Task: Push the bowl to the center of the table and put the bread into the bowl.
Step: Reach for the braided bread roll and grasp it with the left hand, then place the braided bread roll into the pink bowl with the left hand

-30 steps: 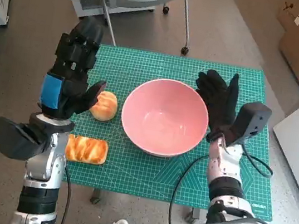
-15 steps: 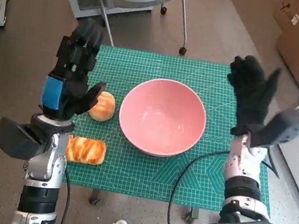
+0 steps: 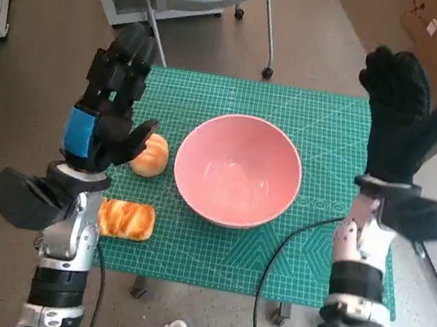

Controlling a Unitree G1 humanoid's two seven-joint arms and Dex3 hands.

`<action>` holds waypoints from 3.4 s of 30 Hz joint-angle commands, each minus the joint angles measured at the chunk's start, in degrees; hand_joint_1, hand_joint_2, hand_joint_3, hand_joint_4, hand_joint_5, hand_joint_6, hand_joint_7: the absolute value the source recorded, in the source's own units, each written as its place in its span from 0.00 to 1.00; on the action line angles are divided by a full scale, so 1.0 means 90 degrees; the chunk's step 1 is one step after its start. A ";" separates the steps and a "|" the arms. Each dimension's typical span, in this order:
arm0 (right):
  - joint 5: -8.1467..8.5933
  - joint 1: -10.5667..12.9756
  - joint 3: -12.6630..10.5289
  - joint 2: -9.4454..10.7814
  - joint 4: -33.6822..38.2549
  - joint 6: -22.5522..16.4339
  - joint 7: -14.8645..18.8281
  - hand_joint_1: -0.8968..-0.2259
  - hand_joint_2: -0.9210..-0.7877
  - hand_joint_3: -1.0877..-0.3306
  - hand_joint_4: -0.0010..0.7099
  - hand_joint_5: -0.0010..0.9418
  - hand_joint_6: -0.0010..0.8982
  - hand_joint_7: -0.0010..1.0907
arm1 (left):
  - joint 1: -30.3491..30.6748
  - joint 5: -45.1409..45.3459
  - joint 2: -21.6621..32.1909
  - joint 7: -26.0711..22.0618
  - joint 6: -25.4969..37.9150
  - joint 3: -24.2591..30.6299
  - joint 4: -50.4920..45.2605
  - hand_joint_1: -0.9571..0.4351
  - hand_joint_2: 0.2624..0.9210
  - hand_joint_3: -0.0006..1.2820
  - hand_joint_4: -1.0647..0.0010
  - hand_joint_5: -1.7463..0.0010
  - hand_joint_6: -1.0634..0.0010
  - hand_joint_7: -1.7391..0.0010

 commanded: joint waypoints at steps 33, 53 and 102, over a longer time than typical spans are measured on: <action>-0.0025 0.0236 0.0418 0.0099 -0.0213 0.0326 -0.0194 0.41 0.00 0.45 0.33 0.01 0.14 0.35 | 0.1915 0.3133 0.3730 -0.1244 0.1121 0.0045 -0.2414 0.38 0.91 0.01 0.80 0.99 0.81 0.82; 0.0009 0.0152 0.0432 0.0078 -0.0175 0.0409 -0.0159 0.41 0.00 0.45 0.33 0.01 0.14 0.35 | 0.2098 0.3595 0.3769 -0.1389 0.0301 -0.0726 -0.1458 0.34 0.88 0.00 0.77 1.00 0.67 0.96; 0.0023 0.0328 0.0441 -0.0022 -0.0535 0.0637 -0.0148 0.41 0.00 0.45 0.33 0.00 0.12 0.36 | 0.1582 0.3702 0.3693 -0.1719 0.0886 -0.1877 -0.0818 0.69 1.00 0.05 0.39 0.26 0.34 0.46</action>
